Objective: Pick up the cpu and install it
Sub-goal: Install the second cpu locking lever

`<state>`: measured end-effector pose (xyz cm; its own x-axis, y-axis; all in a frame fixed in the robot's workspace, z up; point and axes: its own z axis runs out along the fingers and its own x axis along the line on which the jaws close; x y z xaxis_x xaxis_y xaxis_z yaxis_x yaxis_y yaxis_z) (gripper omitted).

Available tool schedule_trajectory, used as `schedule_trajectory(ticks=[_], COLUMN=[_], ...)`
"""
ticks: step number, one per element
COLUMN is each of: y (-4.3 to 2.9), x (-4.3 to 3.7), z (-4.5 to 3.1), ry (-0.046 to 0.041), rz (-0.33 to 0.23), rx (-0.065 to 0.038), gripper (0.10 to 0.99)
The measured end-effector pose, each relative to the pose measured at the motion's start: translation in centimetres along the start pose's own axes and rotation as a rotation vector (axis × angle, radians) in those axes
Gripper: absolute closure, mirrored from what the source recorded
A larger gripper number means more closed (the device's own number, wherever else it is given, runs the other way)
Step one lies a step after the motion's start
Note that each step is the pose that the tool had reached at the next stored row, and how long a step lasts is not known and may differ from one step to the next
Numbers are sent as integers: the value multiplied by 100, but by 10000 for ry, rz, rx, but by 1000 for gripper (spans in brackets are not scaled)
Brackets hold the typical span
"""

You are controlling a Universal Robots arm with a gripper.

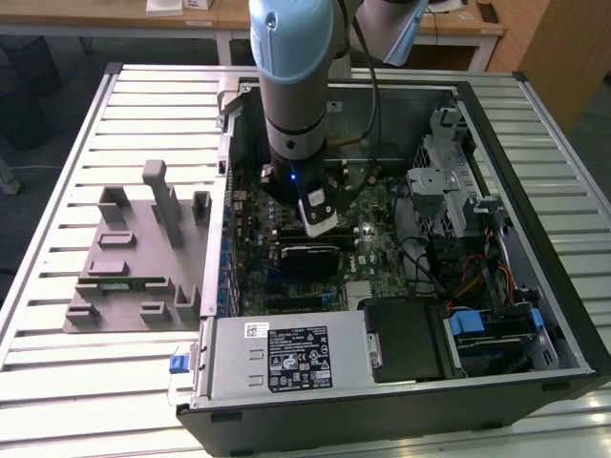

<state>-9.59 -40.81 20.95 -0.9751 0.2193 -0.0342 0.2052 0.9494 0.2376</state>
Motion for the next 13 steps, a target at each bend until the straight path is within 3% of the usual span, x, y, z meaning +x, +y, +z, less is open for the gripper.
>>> schedule_trajectory(ticks=[3,13], y=[49,319], x=[-24,-131], z=[14,107], ry=[-37,-90], rz=[-15,-36], rx=[169,418], gripper=[980,980])
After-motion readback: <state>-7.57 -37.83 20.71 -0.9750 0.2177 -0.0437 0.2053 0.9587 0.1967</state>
